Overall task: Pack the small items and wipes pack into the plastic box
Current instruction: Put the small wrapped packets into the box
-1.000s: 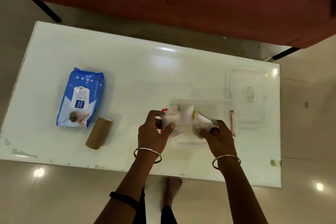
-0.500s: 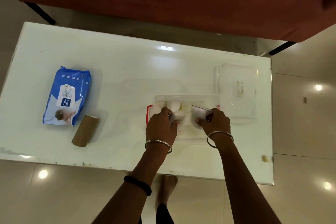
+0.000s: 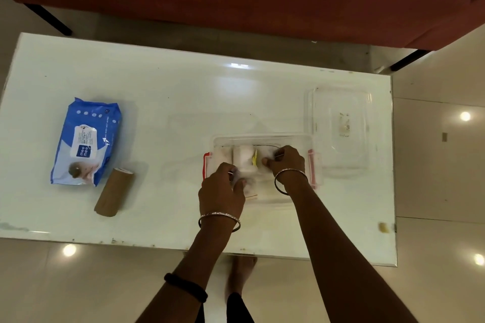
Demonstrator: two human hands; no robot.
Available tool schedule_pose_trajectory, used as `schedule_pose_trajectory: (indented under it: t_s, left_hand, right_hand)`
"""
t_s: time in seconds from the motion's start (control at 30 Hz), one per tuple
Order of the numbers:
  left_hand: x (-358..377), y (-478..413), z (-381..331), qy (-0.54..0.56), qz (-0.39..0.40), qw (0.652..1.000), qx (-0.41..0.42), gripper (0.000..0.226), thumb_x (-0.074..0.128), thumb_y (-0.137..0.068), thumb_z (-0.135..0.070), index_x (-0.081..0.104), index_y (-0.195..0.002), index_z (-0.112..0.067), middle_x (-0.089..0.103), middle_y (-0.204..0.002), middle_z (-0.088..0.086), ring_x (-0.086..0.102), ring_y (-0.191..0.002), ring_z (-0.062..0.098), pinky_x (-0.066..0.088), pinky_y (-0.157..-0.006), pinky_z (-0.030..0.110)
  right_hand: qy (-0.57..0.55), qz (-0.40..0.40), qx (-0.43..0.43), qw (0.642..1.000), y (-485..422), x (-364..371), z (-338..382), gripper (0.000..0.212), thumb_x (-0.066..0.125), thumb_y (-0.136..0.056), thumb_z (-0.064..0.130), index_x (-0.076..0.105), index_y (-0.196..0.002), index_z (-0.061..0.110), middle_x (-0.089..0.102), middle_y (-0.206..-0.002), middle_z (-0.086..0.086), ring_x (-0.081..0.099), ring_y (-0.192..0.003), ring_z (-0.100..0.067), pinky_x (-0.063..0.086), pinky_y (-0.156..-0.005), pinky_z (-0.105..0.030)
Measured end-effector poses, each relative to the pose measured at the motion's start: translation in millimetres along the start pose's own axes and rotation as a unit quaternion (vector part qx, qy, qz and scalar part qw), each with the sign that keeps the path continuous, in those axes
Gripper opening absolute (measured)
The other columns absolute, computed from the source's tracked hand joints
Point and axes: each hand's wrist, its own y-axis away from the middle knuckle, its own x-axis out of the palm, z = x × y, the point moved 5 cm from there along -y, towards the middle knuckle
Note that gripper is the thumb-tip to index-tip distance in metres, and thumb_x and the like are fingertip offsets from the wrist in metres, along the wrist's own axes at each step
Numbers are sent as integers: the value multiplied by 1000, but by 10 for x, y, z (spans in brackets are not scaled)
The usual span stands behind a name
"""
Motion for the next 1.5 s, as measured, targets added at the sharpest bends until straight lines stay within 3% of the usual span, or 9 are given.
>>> schedule_pose_trajectory:
  t_s: [0.17,0.27,0.37,0.5,0.6,0.77,0.97,1.33,1.5]
  left_hand:
    - [-5,-17,-27,45,-2,999,-24,26,74,-78,-25,65,-101,-18,74,-90,1,68,-79,19,42,-71,22]
    - [46,-54,-64,73,6,997,-32,26,74,-77,-26,66,-100,-16,74,-90,1,61,-71,12,41,-68,19]
    - [133,-99,-80,114,32,992,-48,29,75,-77,-24,67,-102,-13,74,-93,7,67,-78,18,53,-75,27]
    - [322,-98,-196,167,103,979,-59,30,71,-81,-15,68,-110,-9,74,-100,14,71,-88,28,60,-76,45]
    - [465,-72,-289,172,160,970,-56,29,61,-87,-9,67,-115,-11,74,-104,13,71,-89,27,61,-76,41]
    - [367,-81,-332,87,79,993,-6,23,57,-89,-13,69,-109,-17,74,-100,4,69,-88,18,55,-83,29]
    - [162,-58,-260,60,0,998,21,23,53,-90,-8,70,-103,-14,73,-98,3,68,-89,18,55,-81,32]
    - [117,-121,-83,58,1,997,42,23,57,-86,-4,69,-103,-14,74,-99,1,69,-92,16,54,-86,30]
    - [187,-143,-59,-4,80,995,59,31,57,-89,-15,62,-119,-18,68,-116,2,64,-107,21,52,-92,38]
  right_hand:
    - [16,12,-7,1000,2,-33,16,50,78,-78,35,66,-117,7,71,-113,-11,62,-112,-28,47,-91,-31]
    - [61,-47,-25,997,190,-225,49,49,72,-84,35,62,-125,9,68,-120,-8,58,-120,-25,43,-98,-32]
    - [1,-67,-59,996,501,-429,15,29,66,-88,37,73,-106,15,72,-89,1,68,-102,-22,45,-82,-25]
    - [-112,59,-59,990,830,-414,-120,29,76,-79,38,71,-105,25,74,-89,5,71,-84,-16,56,-78,-25]
    - [-101,-19,-31,994,822,-449,-272,30,81,-75,26,71,-103,20,75,-89,-3,71,-80,-20,58,-79,-34]
    - [-27,-158,2,987,630,-563,-308,27,75,-81,24,71,-105,13,75,-100,-9,68,-97,-32,50,-85,-36]
    - [130,-173,-17,976,429,-327,-41,29,50,-90,0,64,-113,9,71,-105,-17,64,-103,-37,48,-83,-36]
    - [237,-161,-50,957,277,-191,-17,24,56,-83,-4,60,-104,8,72,-92,-16,70,-88,-38,48,-65,-34]
    - [271,-205,-64,938,263,-189,3,47,65,-84,6,45,-126,7,73,-86,-13,71,-71,-35,35,-53,-28]
